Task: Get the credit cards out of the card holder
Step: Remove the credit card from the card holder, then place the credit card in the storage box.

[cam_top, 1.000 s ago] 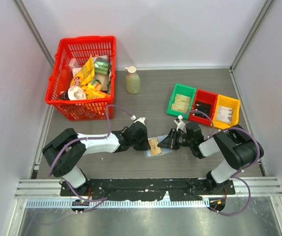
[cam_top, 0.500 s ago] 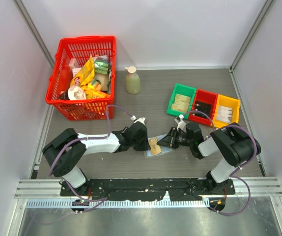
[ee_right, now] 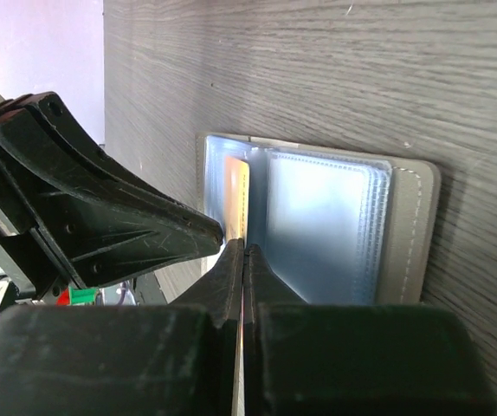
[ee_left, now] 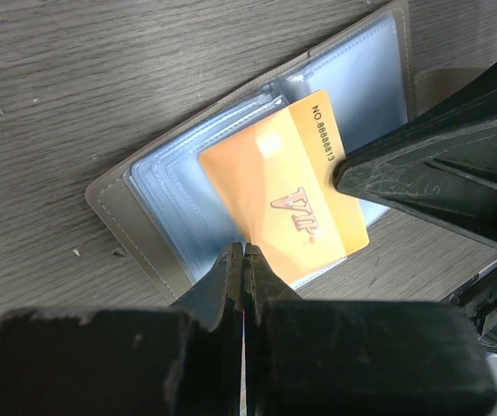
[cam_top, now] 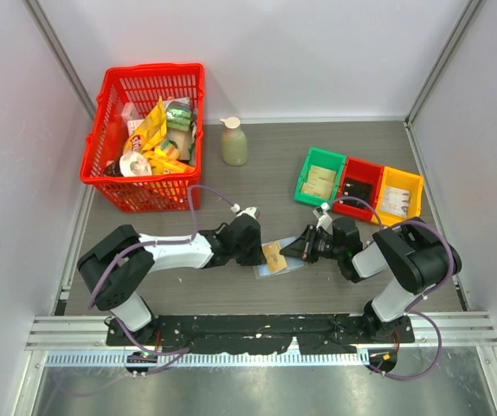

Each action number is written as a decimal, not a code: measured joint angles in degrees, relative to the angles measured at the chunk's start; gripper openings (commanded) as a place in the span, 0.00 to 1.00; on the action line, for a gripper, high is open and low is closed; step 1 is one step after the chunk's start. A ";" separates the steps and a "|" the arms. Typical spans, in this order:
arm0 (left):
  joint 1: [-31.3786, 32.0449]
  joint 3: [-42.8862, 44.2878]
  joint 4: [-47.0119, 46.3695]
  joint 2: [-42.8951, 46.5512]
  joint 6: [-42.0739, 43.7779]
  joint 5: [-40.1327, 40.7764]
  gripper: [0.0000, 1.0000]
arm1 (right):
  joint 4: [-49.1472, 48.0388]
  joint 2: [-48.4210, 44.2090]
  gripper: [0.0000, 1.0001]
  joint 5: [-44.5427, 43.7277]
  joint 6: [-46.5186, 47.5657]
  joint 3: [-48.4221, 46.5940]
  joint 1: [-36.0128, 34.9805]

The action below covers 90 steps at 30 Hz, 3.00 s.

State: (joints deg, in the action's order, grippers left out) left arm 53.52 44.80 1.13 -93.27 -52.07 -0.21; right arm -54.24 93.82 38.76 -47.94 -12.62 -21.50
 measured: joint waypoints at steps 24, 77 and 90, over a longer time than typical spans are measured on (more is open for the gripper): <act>0.00 0.31 0.22 -0.26 -0.07 -0.48 0.00 | 9.70 -3.93 0.29 0.98 5.92 -1.86 0.70; -4.52 17.20 11.15 20.48 39.52 -27.06 0.86 | 92.56 -41.83 0.01 12.33 49.64 -41.07 3.30; -4.48 21.03 9.73 10.67 39.08 -42.05 0.00 | 95.06 -41.83 0.33 14.56 53.29 -41.05 3.56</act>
State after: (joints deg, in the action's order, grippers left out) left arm 49.04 65.82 10.85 -82.61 -12.99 -42.26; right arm 40.82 51.99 53.32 5.34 -53.67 -17.93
